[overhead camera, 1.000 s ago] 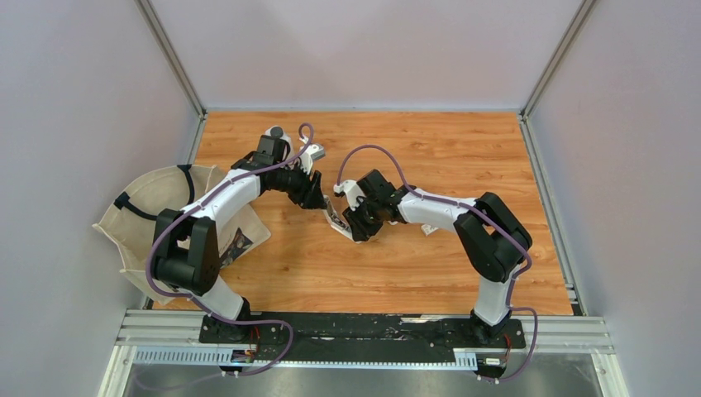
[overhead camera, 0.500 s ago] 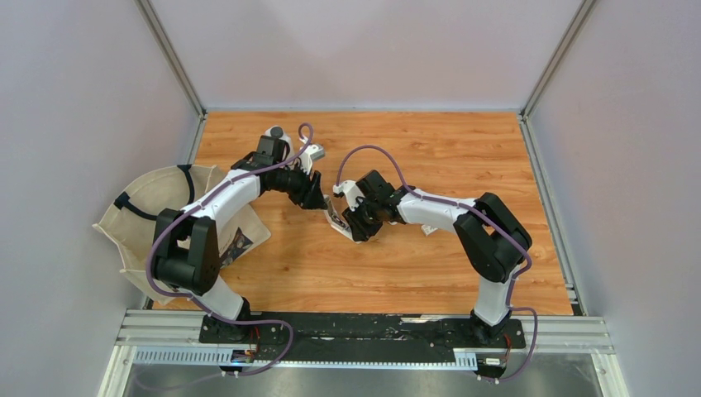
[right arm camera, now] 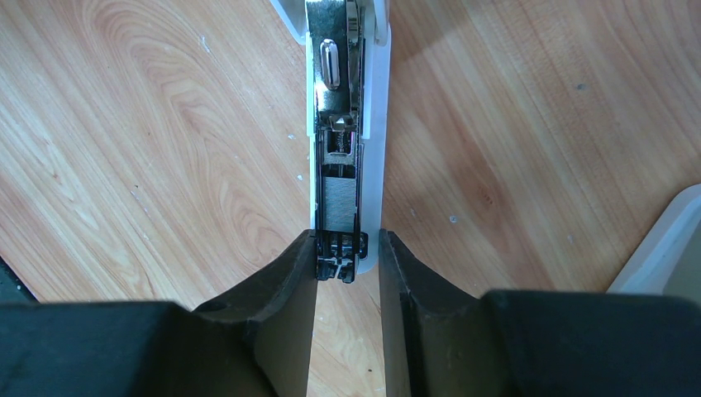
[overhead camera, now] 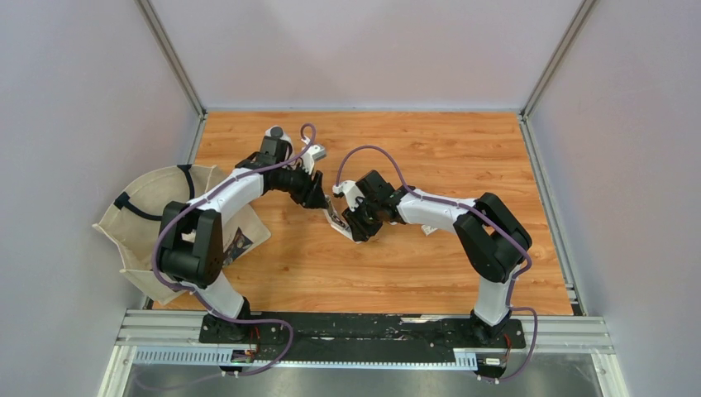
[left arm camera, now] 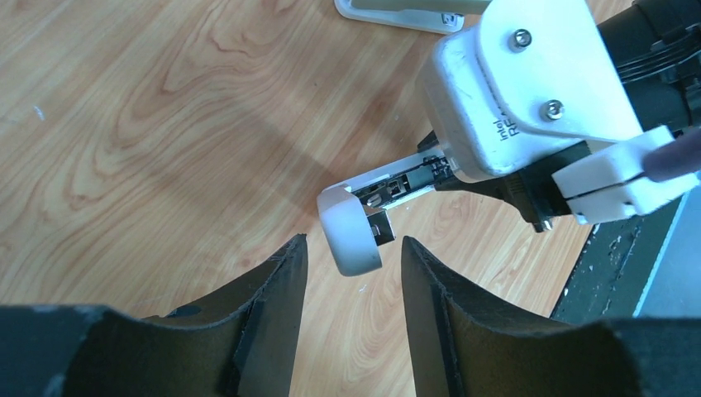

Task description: Load the staples into the stapler

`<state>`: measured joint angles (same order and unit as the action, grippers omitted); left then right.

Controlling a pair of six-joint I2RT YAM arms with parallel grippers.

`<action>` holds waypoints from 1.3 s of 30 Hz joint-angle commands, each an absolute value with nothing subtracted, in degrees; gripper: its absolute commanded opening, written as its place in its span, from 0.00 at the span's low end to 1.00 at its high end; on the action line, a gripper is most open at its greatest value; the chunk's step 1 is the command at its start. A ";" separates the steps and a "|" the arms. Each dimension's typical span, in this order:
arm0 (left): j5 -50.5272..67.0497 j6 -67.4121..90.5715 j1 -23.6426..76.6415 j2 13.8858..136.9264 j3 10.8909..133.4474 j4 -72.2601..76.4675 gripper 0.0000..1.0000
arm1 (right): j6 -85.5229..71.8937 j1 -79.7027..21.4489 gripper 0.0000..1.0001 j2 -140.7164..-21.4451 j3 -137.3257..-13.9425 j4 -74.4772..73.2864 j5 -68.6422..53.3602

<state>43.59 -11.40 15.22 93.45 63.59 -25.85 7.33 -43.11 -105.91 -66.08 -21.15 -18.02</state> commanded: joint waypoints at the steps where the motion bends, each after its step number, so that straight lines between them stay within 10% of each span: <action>1: 47.80 -11.07 14.85 94.22 66.09 -23.65 0.54 | 8.17 -43.51 0.33 -106.44 -67.85 -21.18 -15.91; 39: 57.13 -18.36 14.68 84.20 61.44 -30.32 0.51 | 11.51 -43.42 0.40 -100.90 -63.99 -20.13 -16.88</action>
<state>55.05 -15.03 15.84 87.15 62.26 -29.06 9.96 -43.38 -104.31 -64.47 -21.58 -16.58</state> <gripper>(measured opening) 0.506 0.401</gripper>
